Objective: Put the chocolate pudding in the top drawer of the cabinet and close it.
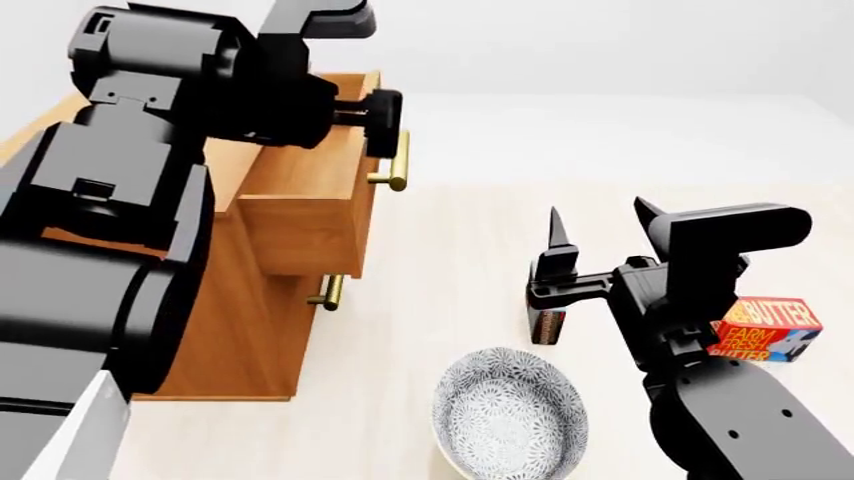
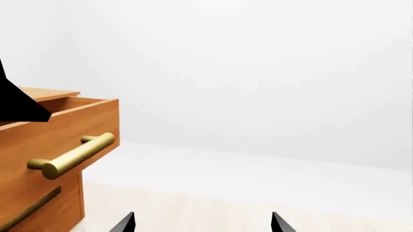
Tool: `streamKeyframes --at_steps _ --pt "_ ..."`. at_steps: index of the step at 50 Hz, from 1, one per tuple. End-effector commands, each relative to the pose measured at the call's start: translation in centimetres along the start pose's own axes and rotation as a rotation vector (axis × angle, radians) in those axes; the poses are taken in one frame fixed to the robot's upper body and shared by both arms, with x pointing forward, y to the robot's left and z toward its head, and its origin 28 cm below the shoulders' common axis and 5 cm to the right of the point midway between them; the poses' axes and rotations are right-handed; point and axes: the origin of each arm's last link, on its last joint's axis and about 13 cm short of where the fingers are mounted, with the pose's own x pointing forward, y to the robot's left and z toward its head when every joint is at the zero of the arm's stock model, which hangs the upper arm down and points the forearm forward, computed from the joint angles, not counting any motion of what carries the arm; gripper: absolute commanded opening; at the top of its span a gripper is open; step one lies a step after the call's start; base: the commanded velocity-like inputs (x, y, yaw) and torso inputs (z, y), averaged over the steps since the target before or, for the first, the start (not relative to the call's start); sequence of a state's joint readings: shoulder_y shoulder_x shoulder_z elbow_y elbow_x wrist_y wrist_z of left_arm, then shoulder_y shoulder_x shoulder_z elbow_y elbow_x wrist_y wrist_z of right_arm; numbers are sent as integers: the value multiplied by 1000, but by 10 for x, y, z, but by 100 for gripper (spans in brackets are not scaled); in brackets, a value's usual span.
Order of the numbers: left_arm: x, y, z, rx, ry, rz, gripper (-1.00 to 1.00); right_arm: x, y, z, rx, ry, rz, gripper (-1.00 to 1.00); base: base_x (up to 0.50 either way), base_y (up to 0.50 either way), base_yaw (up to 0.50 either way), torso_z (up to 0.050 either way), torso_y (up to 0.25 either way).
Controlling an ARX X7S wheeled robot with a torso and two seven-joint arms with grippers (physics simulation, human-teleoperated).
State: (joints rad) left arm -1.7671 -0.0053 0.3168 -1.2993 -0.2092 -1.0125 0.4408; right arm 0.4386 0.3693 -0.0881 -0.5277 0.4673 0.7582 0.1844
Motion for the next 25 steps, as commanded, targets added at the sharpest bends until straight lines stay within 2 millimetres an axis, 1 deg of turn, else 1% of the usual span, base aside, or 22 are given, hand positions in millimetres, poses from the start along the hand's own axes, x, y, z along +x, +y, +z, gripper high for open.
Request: streamKeyframes --at_steps 1,11,25 --pt "1 1 -4 -14 28 -13 100 2 -1 -3 11 3 -10 100 0 0 0 0 0" --pt "4 4 -9 -32 36 -26 100 0 -2 -3 14 1 -16 100 0 0 0 0 0" --pt "11 7 -18 -62 38 -68 100 3 -2 -6 17 8 -17 100 0 0 0 0 0"
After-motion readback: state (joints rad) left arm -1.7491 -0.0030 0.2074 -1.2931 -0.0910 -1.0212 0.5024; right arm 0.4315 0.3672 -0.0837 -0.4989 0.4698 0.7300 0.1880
